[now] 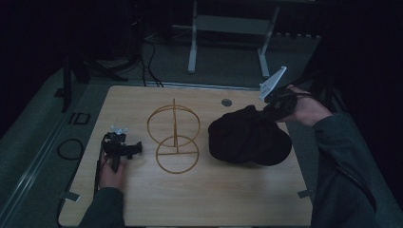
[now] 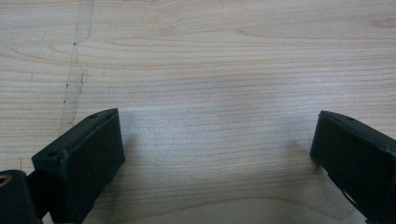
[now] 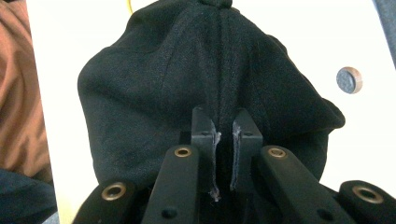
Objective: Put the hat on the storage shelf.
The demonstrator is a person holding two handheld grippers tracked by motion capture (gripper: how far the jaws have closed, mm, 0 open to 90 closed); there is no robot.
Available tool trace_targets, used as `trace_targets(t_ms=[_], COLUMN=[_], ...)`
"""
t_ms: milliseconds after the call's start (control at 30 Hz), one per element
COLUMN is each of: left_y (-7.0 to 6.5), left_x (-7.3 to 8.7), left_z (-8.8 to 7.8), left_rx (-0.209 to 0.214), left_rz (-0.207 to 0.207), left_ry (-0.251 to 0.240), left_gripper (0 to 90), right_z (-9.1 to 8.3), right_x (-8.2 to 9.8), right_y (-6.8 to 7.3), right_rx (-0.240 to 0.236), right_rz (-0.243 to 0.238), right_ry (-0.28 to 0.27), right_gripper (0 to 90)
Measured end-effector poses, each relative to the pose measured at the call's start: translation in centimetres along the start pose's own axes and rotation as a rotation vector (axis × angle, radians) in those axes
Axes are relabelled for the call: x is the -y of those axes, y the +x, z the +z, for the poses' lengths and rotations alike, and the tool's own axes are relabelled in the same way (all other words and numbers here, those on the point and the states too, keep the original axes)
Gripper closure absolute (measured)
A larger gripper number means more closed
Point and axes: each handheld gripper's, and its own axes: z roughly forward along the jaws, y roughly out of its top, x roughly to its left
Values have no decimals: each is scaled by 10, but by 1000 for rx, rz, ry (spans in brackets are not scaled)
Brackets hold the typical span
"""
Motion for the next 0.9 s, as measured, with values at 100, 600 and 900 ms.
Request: trace_targets(t_ms=[100, 600, 900], left_y=[0, 0, 0], left_x=[0, 0, 0], left_z=[0, 0, 0], left_rx=[0, 0, 0], left_rz=[1, 0, 0], left_ry=[1, 0, 1], left_gripper=[23, 23, 23], right_z=[-5, -31, -40], right_x=[0, -9, -18], right_y=[0, 4, 7], right_rx=[7, 13, 7], right_rz=[-3, -37, -58], right_ry=[-10, -17, 16], right_gripper=[831, 830, 831])
